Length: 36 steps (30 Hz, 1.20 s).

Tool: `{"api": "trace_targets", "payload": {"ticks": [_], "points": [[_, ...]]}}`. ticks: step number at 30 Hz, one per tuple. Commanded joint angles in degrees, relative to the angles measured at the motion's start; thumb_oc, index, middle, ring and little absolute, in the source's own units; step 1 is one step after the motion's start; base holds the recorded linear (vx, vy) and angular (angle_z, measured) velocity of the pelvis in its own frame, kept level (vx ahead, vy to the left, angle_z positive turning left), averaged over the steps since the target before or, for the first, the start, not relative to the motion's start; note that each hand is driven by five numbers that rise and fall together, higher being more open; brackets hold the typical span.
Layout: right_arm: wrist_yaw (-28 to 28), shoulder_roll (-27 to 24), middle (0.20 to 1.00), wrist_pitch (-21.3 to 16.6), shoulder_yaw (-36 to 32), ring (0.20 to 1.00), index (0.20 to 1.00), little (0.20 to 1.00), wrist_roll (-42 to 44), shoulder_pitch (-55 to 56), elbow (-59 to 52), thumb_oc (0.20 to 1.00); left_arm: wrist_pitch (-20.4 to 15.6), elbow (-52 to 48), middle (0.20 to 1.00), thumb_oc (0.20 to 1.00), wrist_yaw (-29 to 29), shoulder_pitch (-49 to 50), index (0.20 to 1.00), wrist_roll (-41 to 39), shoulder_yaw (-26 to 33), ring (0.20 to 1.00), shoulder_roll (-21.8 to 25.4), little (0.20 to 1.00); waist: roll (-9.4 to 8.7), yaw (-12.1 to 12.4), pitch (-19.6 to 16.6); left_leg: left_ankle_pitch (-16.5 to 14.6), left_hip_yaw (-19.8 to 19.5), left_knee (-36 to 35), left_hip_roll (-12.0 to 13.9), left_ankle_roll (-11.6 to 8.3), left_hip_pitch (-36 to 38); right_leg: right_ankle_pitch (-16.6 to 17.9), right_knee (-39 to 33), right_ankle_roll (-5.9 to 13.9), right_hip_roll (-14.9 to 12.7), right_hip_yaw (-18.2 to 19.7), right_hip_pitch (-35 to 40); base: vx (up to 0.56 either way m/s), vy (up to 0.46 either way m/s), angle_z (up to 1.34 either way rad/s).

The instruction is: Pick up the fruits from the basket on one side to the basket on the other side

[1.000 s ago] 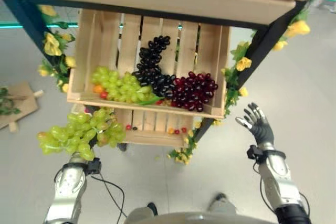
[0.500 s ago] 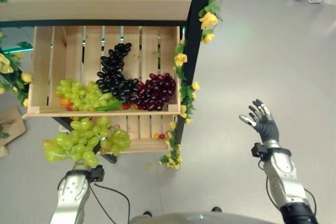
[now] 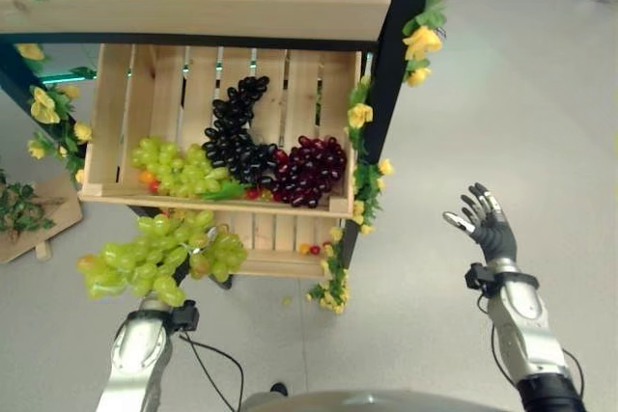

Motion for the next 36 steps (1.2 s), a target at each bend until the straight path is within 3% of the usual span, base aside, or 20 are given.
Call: {"api": "trace_targets", "payload": {"ticks": [1, 12, 24, 36], "points": [[-1.9, -2.1, 1.000, -3.4, -2.8, 1.000, 1.000, 1.000, -0.1, -3.7, 0.3, 1.000, -5.3, -12.5, 0.200, 0.200, -1.2, -4.7, 0.200, -4.2, 4.1, 0.200, 2.3, 0.200, -1.71, 1.5, -1.4, -2.9, -2.9, -0.6, -0.9, 1.40, 1.9, 5.3, 1.2, 3.03, -2.6, 0.4, -0.7, -0.01, -0.002, 0.10], [-2.8, -2.6, 1.000, -3.2, -1.6, 1.000, 1.000, 1.000, -0.8, -6.4, 2.7, 1.000, -6.9, -18.4, 0.200, 0.200, -0.8, -11.1, 0.200, -8.8, 3.6, 0.200, 2.5, 0.200, -2.49, 2.4, -2.3, -2.8, -2.6, -0.9, -1.4, 1.47, 2.1, 5.8, 0.3, 3.01, -2.8, -0.6, 0.1, -0.01, 0.011, 0.07], [-2.3, -2.0, 1.000, -2.5, 1.4, 1.000, 1.000, 1.000, -1.1, -8.2, 3.3, 1.000, -7.8, -22.1, 0.200, 0.200, 1.2, -19.5, 0.200, -8.6, 2.5, 0.200, 3.8, 0.200, -2.57, 1.7, -3.2, -2.8, -2.2, -1.3, -1.4, 1.20, 2.7, 5.7, -0.3, 2.87, -2.7, -0.5, 0.7, 0.00, 0.000, 0.00], [-1.0, -1.9, 1.000, -0.4, 6.3, 1.000, 1.000, 1.000, -1.6, -10.3, 4.3, 1.000, -5.2, -10.9, 0.200, 0.200, 4.7, -33.7, 0.200, -6.5, -6.5, 0.200, 4.7, 0.200, -2.09, -1.8, -4.6, -2.9, -0.2, -1.7, -1.6, 1.27, 4.1, 5.9, -1.1, 2.91, -2.2, 1.5, 1.0, 0.01, 0.005, -0.02]]}}
